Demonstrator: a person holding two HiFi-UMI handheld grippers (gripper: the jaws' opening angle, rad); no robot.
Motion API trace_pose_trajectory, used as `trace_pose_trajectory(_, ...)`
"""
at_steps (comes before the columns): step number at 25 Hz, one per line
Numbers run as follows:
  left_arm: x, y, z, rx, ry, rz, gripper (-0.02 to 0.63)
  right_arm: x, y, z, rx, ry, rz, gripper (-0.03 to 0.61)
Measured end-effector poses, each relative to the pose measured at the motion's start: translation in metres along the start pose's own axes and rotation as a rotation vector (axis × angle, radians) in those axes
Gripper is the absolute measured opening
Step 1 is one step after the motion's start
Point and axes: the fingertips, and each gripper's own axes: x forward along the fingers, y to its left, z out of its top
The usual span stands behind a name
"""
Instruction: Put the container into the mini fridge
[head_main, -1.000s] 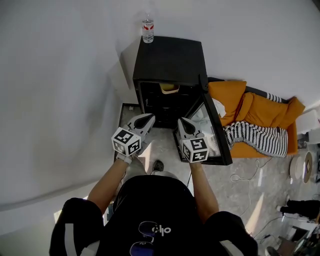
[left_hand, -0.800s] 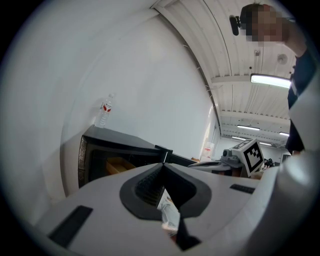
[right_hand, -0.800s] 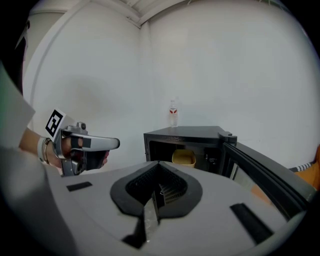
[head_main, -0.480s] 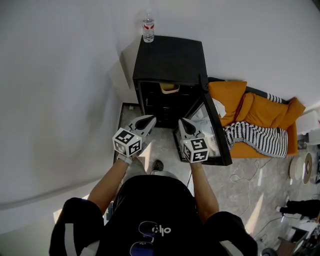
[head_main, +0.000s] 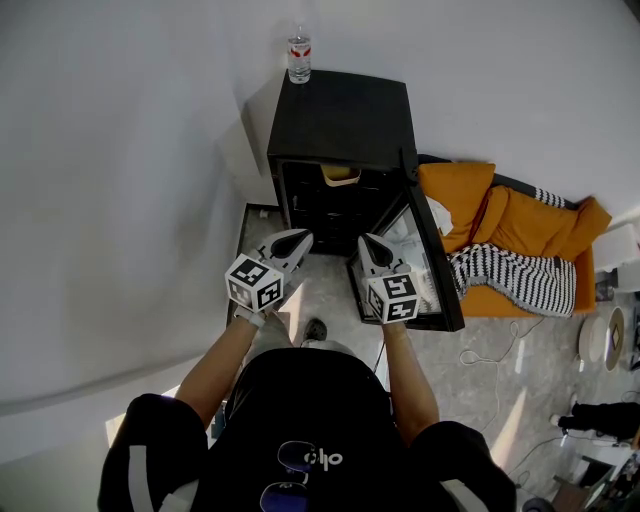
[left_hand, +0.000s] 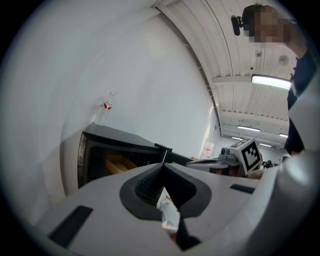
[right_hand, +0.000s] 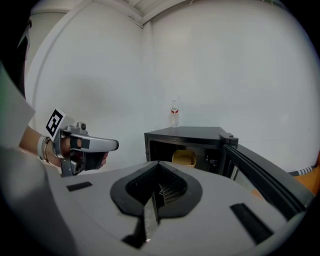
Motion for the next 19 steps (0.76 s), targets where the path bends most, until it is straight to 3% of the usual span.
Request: trace_pose_trajectory(19,-0.0051,0.0027,-0.0048,0.001,0.0,0.018,0.005,0.0044,-0.0017,-0.0035,-0.012,0.006,0.015,0.008)
